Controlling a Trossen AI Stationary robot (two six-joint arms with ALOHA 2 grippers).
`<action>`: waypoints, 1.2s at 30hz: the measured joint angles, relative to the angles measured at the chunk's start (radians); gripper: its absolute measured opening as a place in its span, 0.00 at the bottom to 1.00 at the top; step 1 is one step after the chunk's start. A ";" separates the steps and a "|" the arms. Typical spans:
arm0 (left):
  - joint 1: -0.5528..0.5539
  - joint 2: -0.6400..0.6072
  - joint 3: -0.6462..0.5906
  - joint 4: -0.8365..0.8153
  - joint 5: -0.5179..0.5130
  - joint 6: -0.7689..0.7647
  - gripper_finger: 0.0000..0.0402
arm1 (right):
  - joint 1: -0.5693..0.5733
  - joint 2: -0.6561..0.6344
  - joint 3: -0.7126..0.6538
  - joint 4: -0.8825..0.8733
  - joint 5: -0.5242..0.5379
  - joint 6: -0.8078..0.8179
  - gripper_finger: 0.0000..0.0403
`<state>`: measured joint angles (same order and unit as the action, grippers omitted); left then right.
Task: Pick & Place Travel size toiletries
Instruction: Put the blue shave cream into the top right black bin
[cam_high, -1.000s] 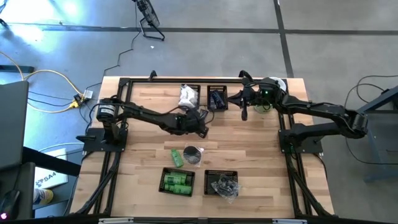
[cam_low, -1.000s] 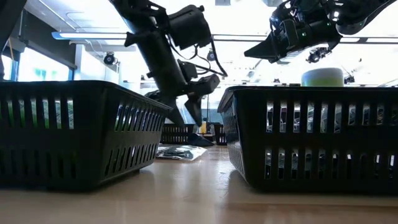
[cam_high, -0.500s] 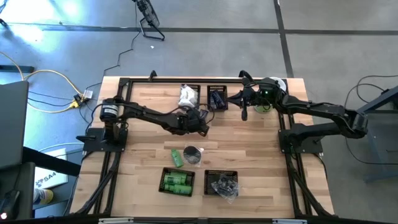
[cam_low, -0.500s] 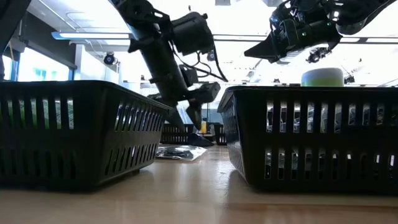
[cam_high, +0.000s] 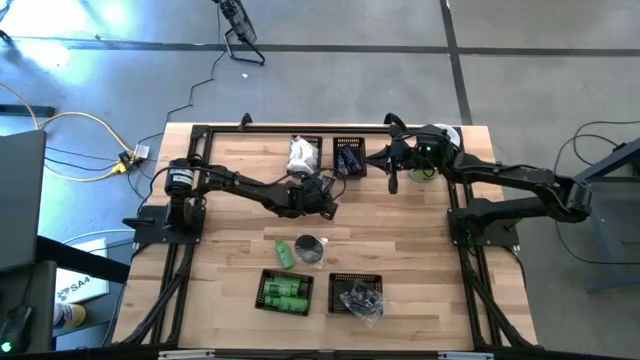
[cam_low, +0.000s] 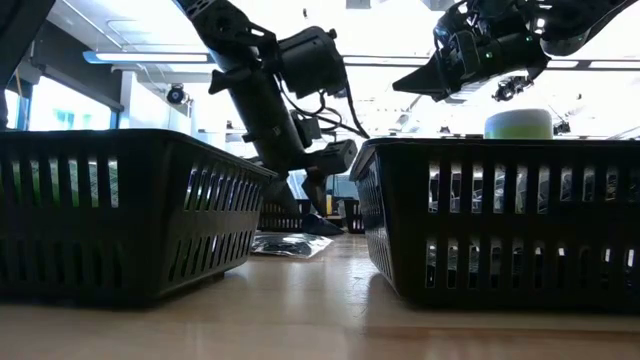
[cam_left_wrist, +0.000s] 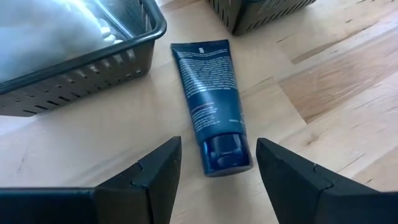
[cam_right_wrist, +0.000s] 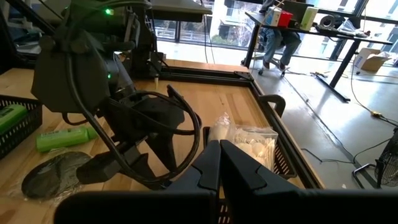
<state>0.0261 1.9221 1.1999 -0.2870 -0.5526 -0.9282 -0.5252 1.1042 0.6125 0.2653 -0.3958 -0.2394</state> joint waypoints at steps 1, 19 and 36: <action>0.000 0.000 0.000 0.001 0.000 -0.002 0.50 | 0.000 0.000 0.000 0.000 0.000 0.000 0.01; -0.001 0.070 0.000 0.061 0.019 -0.018 0.50 | 0.000 0.000 0.000 0.000 0.000 -0.001 0.01; 0.000 0.072 0.000 0.057 -0.019 0.093 0.50 | 0.000 0.000 0.000 0.000 0.000 -0.001 0.01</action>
<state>0.0261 1.9945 1.1995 -0.2297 -0.5713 -0.8350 -0.5255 1.1042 0.6125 0.2655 -0.3958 -0.2405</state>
